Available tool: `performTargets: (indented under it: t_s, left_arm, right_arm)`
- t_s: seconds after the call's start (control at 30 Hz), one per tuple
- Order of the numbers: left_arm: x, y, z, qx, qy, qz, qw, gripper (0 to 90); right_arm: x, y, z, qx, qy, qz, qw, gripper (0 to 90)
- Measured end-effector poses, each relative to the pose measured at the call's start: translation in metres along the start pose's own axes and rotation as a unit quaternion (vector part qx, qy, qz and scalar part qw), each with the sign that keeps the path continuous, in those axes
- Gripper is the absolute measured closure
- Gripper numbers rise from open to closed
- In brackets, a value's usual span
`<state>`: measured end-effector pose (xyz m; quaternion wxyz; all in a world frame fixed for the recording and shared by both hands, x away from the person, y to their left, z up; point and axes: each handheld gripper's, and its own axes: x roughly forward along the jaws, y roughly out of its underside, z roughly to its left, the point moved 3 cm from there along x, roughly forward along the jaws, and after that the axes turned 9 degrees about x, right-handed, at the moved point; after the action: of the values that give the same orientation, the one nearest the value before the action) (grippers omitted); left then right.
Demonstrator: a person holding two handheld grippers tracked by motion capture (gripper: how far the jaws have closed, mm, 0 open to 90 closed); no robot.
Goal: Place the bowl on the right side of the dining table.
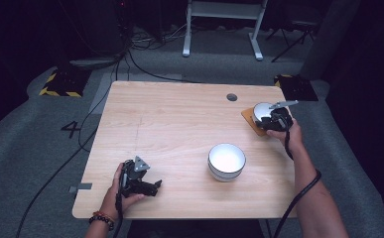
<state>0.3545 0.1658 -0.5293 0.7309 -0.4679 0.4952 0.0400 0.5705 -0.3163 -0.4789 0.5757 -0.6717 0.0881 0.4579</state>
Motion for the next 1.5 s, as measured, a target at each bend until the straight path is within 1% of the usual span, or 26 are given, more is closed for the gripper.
performTargets:
  t_s: [0.03,0.07,0.13,0.17,0.2,0.27,0.3,0.33,0.4,0.47,0.53,0.6,0.67,0.7,0.8,0.93,1.03,1.07,1.13,1.2,1.23,1.27,1.3,1.5]
  left_arm:
    - [0.0,0.0,0.0,0.0,0.0,0.0,1.0,0.1]
    - [0.0,0.0,0.0,0.0,0.001,0.001,1.0,0.1]
    - [0.0,0.0,0.0,0.0,0.0,0.0,1.0,0.1]
    - [0.0,0.0,0.0,0.0,0.0,0.0,1.0,0.1]
    - [0.0,0.0,0.0,0.0,0.0,0.0,1.0,0.1]
    - [0.0,0.0,0.0,0.0,0.001,0.001,1.0,0.1]
    - [0.0,0.0,0.0,0.0,0.0,0.0,1.0,0.1]
    - [0.0,0.0,0.0,0.0,0.0,0.0,1.0,0.1]
    - [0.0,0.0,0.0,0.0,0.0,0.0,1.0,0.1]
    - [0.0,0.0,0.0,0.0,0.0,0.0,1.0,0.1]
    - [0.0,0.0,0.0,0.0,0.0,0.0,1.0,0.1]
    - [0.0,0.0,0.0,0.0,0.0,0.0,1.0,0.1]
    - [0.0,0.0,0.0,0.0,0.001,0.001,1.0,0.1]
    - [0.0,0.0,0.0,0.0,0.0,0.0,1.0,0.1]
    - [0.0,0.0,0.0,0.0,0.0,0.0,1.0,0.1]
    - [0.0,0.0,0.0,0.0,0.0,0.0,1.0,0.1]
    - [0.0,0.0,0.0,0.0,0.001,0.001,1.0,0.1]
    - [0.0,0.0,0.0,0.0,0.0,0.0,1.0,0.1]
    - [0.0,0.0,0.0,0.0,0.0,0.0,1.0,0.1]
    - [0.0,0.0,0.0,0.0,0.0,0.0,1.0,0.1]
    - [0.0,0.0,0.0,0.0,0.0,0.0,1.0,0.1]
    - [0.0,0.0,0.0,0.0,0.001,0.002,1.0,0.1]
    - [0.0,0.0,0.0,0.0,0.0,0.0,1.0,0.1]
    - [0.0,0.0,0.0,0.0,0.001,0.002,1.0,0.1]
  right_arm:
    - [-0.001,0.0,-0.001,0.005,-0.003,-0.003,1.0,54.6]
    - [-0.001,0.0,-0.001,0.005,-0.003,-0.003,1.0,54.6]
    - [-0.002,0.0,-0.003,0.005,0.002,-0.003,1.0,50.8]
    - [-0.003,0.001,-0.002,0.015,0.0,-0.004,0.9999,50.1]
    - [-0.003,0.001,-0.003,0.016,-0.001,-0.005,0.9999,49.0]
    - [-0.004,0.001,-0.004,0.01,-0.001,-0.002,0.9999,46.1]
    - [-0.005,0.001,-0.004,0.008,0.008,-0.001,0.9999,42.7]
    - [-0.005,0.001,-0.004,0.008,0.008,-0.001,0.9999,42.7]
    - [-0.006,0.001,-0.004,0.006,0.006,-0.005,1.0,39.5]
    - [-0.008,0.0,-0.004,0.001,0.014,-0.004,0.9999,35.0]
    - [-0.009,0.0,-0.002,0.0,0.014,-0.003,0.9999,32.1]
    - [-0.01,-0.001,-0.002,-0.006,0.02,-0.005,0.9998,30.3]
    - [-0.011,-0.001,0.0,-0.007,0.02,-0.008,0.9997,28.7]
    - [-0.011,-0.001,0.001,-0.013,0.022,-0.008,0.9996,28.1]
    - [-0.011,-0.002,0.004,-0.019,0.026,-0.009,0.9994,24.2]
    - [-0.012,-0.002,0.009,-0.031,0.027,-0.007,0.9991,22.2]
    - [-0.015,-0.004,0.011,-0.037,0.027,-0.012,0.9989,21.7]
    - [-0.015,-0.004,0.014,-0.033,0.023,-0.014,0.9991,21.7]
    - [-0.017,-0.005,0.016,-0.038,0.022,-0.017,0.9989,21.7]
    - [-0.018,-0.006,0.018,-0.037,0.021,-0.02,0.9989,21.6]
    - [-0.019,-0.006,0.018,-0.044,0.021,-0.019,0.9986,21.7]
    - [-0.02,-0.006,0.02,-0.044,0.022,-0.019,0.9986,21.6]
    - [-0.022,-0.007,0.022,-0.042,0.017,-0.019,0.9988,21.6]
    - [-0.027,-0.007,0.026,-0.045,0.013,-0.025,0.9986,21.6]
